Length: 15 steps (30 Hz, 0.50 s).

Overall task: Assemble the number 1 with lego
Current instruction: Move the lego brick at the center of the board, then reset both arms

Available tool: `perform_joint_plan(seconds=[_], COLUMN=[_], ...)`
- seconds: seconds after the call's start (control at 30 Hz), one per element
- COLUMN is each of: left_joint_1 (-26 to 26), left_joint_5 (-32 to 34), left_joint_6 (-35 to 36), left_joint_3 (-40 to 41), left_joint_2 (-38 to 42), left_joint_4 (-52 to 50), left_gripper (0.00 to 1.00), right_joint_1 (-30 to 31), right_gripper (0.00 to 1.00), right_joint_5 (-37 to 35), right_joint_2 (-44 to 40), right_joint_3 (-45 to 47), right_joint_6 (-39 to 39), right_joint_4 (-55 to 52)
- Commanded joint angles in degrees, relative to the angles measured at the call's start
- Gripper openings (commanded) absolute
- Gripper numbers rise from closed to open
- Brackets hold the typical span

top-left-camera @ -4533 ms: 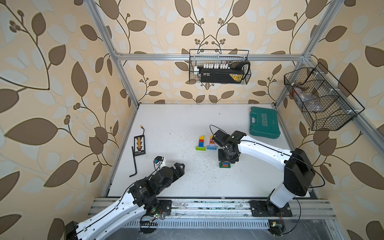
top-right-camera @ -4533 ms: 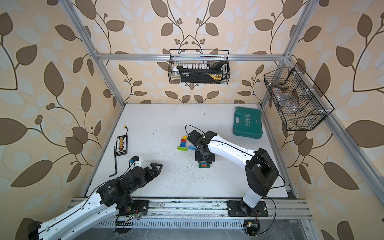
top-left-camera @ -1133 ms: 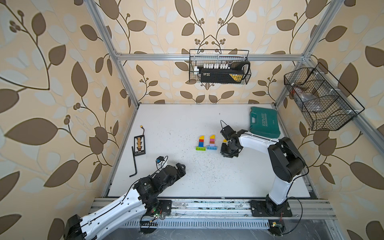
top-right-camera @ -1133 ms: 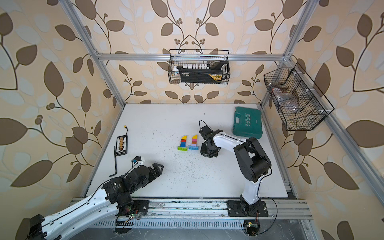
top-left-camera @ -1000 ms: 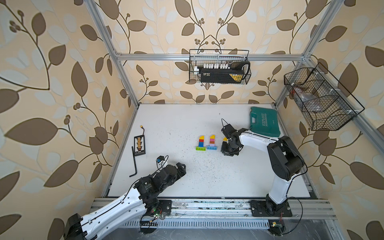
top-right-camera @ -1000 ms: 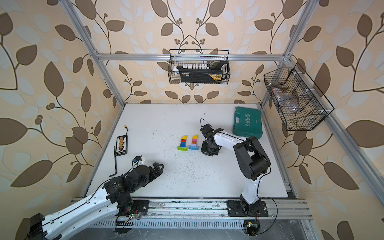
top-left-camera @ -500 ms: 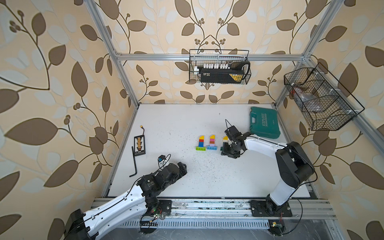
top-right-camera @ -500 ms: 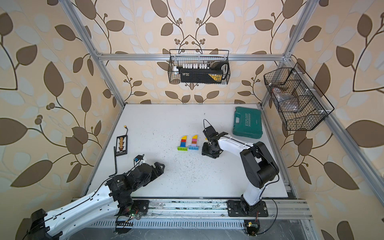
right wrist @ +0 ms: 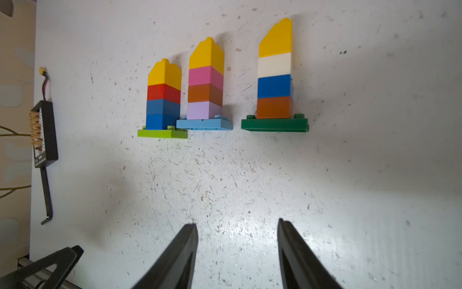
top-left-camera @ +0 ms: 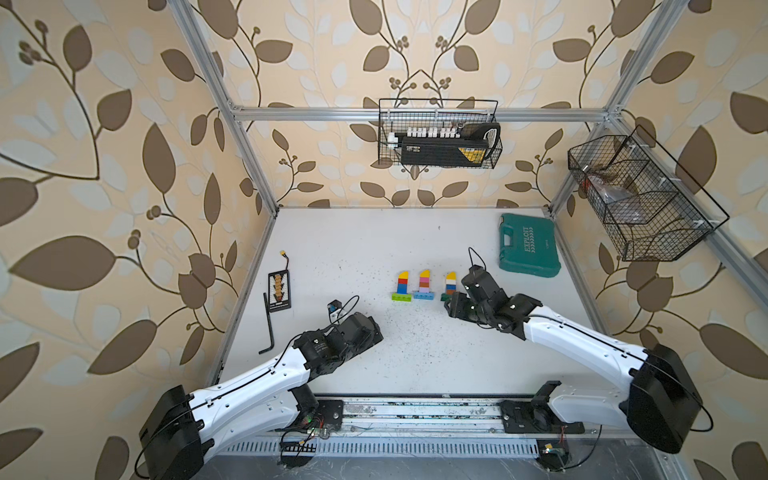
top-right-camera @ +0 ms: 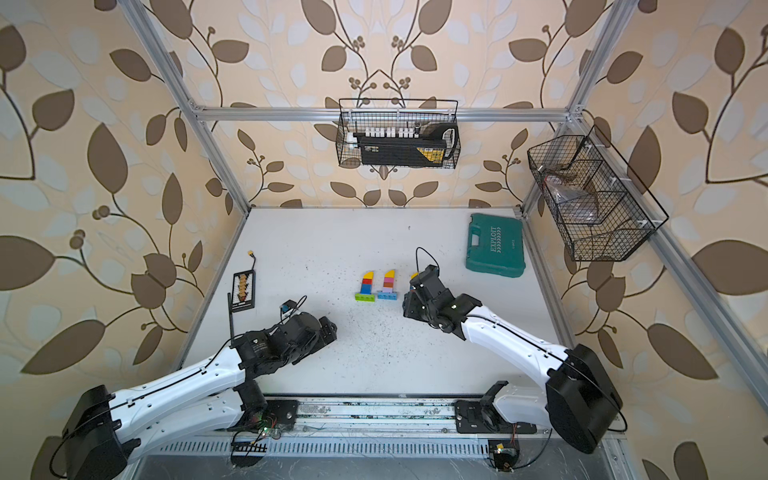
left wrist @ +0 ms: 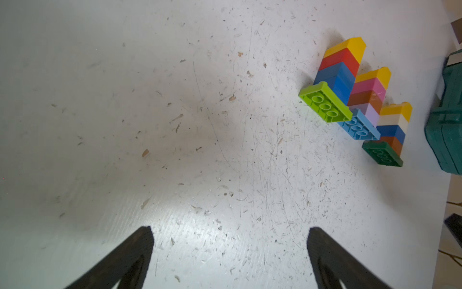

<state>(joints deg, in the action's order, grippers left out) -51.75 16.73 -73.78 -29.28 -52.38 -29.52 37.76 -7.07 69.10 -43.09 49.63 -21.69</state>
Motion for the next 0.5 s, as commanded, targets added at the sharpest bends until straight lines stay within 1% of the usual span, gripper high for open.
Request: perform_joint_plan(seconds=[0.0, 0.1, 0.2, 0.33, 0.4, 0.47], left_joint_1=[-0.59, -2.25, -4.95, -5.56, -5.52, -5.52], left_joint_5=[-2.34, -2.49, 0.26, 3.87, 5.08, 6.31], left_joint_6=[-2.46, -4.98, -6.84, -5.37, -4.25, -6.77], left_joint_3=[-2.14, -5.2, -9.13, -13.27, -10.99, -6.02], left_joint_2=[-0.63, 1.4, 4.66, 8.15, 9.83, 11.27], left_joint_4=[-4.55, -9.51, -15.45, -22.33, -22.62, -22.83], left_gripper=[0.99, 0.99, 0.99, 0.99, 0.99, 0.99], right_joint_1=[0.05, -0.02, -0.01, 0.04, 0.08, 0.07], right_gripper=[0.58, 0.58, 0.58, 0.58, 0.58, 0.58], right_joint_5=[-5.08, -3.82, -3.86, -4.68, -4.63, -4.03], right_joint_2=[-3.44, -3.25, -1.68, -0.91, -1.08, -1.25], right_joint_3=[2.77, 1.98, -0.15, -1.5, -0.33, 0.51], right_joint_6=[3.38, 3.2, 2.19, 2.01, 2.99, 3.45], right_joint_4=[2.45, 0.35, -1.74, -2.49, -1.4, -0.53])
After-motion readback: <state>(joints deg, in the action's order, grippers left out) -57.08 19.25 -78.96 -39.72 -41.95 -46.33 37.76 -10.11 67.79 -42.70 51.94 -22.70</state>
